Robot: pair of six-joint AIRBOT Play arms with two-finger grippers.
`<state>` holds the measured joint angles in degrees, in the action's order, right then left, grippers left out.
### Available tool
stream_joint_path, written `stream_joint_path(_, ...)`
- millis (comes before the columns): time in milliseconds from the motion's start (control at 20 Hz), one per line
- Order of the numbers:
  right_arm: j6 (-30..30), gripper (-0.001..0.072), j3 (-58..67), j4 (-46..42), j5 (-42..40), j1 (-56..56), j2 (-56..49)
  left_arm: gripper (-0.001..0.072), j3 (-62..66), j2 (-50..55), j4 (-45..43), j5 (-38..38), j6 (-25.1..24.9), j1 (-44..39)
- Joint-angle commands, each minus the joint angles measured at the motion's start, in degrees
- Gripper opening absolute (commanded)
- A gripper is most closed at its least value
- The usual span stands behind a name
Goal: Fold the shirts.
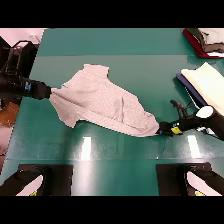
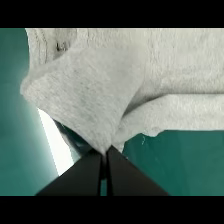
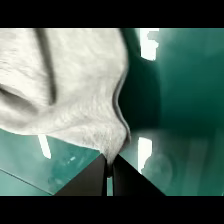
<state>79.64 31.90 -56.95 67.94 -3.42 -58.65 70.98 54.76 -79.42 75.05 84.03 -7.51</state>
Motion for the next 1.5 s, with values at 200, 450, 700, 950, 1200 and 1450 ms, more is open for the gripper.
stream_joint_path(200,0.1,0.0012,26.9,4.0,-7.6,0.0,15.2,0.0023,22.6,-0.2,0.3,-7.6,0.0,0.0)
stream_joint_path(450,0.1,0.0012,53.8,-1.5,-15.3,-0.2,19.2,0.0023,50.1,-0.3,0.3,-9.1,0.0,0.0)
stream_joint_path(700,3.6,0.0012,69.8,-9.3,-8.0,-0.4,18.9,0.0023,53.9,-7.0,1.4,-16.7,0.1,0.0)
stream_joint_path(950,12.4,0.0012,83.5,-25.9,12.2,-0.4,13.6,0.0023,54.0,-9.8,13.5,-16.5,0.0,0.0)
stream_joint_path(1200,14.7,0.0011,90.8,-31.6,35.7,-0.4,1.8,0.0022,42.8,-8.5,7.2,-3.0,1.1,0.0)
stream_joint_path(1450,14.5,0.0011,72.1,-29.6,37.2,-0.4,-8.9,0.0022,19.9,1.1,2.7,3.8,0.6,0.0)
